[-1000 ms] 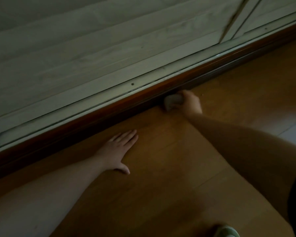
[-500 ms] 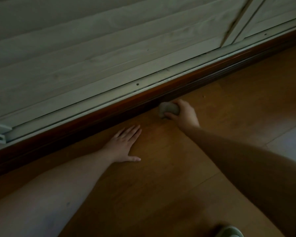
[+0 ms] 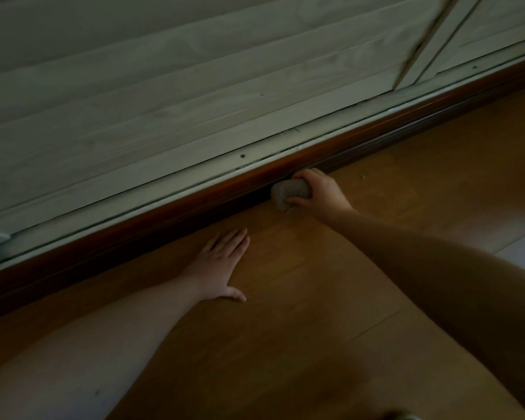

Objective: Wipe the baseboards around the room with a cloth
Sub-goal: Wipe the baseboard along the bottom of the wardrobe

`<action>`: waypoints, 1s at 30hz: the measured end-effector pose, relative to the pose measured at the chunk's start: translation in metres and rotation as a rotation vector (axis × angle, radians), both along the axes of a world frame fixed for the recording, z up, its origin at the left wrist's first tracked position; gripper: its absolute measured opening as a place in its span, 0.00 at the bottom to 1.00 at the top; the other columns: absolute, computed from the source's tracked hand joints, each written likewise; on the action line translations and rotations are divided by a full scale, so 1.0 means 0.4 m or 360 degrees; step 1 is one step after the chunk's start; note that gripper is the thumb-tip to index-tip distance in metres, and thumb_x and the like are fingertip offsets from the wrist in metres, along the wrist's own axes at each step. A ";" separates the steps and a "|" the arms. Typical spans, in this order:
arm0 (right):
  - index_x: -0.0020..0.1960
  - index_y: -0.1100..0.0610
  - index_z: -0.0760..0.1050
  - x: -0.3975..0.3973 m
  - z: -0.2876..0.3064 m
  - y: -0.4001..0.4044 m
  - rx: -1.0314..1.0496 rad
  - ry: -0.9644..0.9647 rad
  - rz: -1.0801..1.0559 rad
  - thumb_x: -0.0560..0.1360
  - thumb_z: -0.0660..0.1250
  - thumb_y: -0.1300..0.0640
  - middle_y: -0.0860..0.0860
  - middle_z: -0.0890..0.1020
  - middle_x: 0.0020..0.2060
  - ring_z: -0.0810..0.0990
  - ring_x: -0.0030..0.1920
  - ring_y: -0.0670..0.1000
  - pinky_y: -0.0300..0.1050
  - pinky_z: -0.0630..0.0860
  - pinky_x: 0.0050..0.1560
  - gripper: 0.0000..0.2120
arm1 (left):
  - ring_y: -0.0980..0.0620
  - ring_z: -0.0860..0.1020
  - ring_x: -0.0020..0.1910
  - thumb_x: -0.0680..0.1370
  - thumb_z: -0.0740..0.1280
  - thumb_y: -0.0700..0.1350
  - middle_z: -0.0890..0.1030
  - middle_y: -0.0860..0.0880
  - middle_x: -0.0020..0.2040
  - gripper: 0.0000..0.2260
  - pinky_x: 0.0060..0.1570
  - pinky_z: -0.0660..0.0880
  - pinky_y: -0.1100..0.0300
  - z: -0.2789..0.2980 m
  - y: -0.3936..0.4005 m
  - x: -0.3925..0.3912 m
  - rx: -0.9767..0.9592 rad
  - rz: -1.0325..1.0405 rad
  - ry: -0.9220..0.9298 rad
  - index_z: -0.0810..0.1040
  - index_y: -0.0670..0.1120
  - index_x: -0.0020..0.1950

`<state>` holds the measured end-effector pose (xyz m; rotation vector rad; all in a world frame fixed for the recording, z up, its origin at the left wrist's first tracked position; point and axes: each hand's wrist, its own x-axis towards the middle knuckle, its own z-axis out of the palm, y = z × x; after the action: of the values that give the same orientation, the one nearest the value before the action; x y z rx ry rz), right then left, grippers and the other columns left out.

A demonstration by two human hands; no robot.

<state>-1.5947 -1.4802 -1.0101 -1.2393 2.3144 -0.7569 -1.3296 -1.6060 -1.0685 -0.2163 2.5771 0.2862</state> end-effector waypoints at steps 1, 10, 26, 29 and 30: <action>0.62 0.55 0.75 -0.032 0.005 0.015 0.0022 0.0019 -0.0026 0.69 0.77 0.51 0.52 0.77 0.57 0.76 0.56 0.51 0.44 0.73 0.56 0.24 | 0.52 0.28 0.75 0.67 0.63 0.77 0.26 0.52 0.76 0.58 0.74 0.31 0.51 -0.001 0.002 -0.002 -0.0002 -0.0001 -0.0002 0.26 0.50 0.76; 0.65 0.57 0.72 -0.235 0.032 0.107 0.0194 0.0158 -0.0609 0.72 0.74 0.57 0.57 0.74 0.62 0.74 0.63 0.58 0.52 0.71 0.64 0.23 | 0.51 0.27 0.74 0.68 0.65 0.74 0.26 0.51 0.77 0.58 0.72 0.30 0.51 0.005 0.009 -0.003 0.0001 0.0038 0.0004 0.25 0.51 0.75; 0.62 0.50 0.71 0.189 0.019 -0.019 -0.0203 -0.0075 -0.0055 0.73 0.73 0.48 0.49 0.76 0.55 0.76 0.54 0.47 0.46 0.78 0.54 0.21 | 0.43 0.36 0.79 0.69 0.63 0.76 0.35 0.44 0.80 0.58 0.76 0.42 0.43 0.040 0.021 -0.021 -0.0133 -0.0052 -0.0059 0.34 0.43 0.80; 0.62 0.50 0.73 0.219 0.017 -0.062 -0.0216 -0.0048 -0.0037 0.73 0.73 0.48 0.49 0.76 0.53 0.75 0.53 0.49 0.44 0.77 0.52 0.21 | 0.43 0.37 0.79 0.68 0.65 0.75 0.38 0.45 0.81 0.59 0.76 0.42 0.44 0.040 0.022 -0.016 -0.0122 -0.0030 0.0014 0.37 0.43 0.80; 0.62 0.50 0.74 0.215 0.021 -0.075 -0.0221 -0.0074 -0.0084 0.72 0.74 0.48 0.48 0.75 0.52 0.75 0.53 0.48 0.43 0.76 0.52 0.21 | 0.43 0.37 0.79 0.67 0.65 0.75 0.39 0.45 0.81 0.59 0.76 0.42 0.44 0.039 0.022 -0.015 -0.0129 -0.0039 0.0033 0.38 0.43 0.81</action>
<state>-1.5085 -1.5101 -1.0018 -1.2088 2.2984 -0.9690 -1.3355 -1.5973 -1.0529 -0.2123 2.6126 0.1757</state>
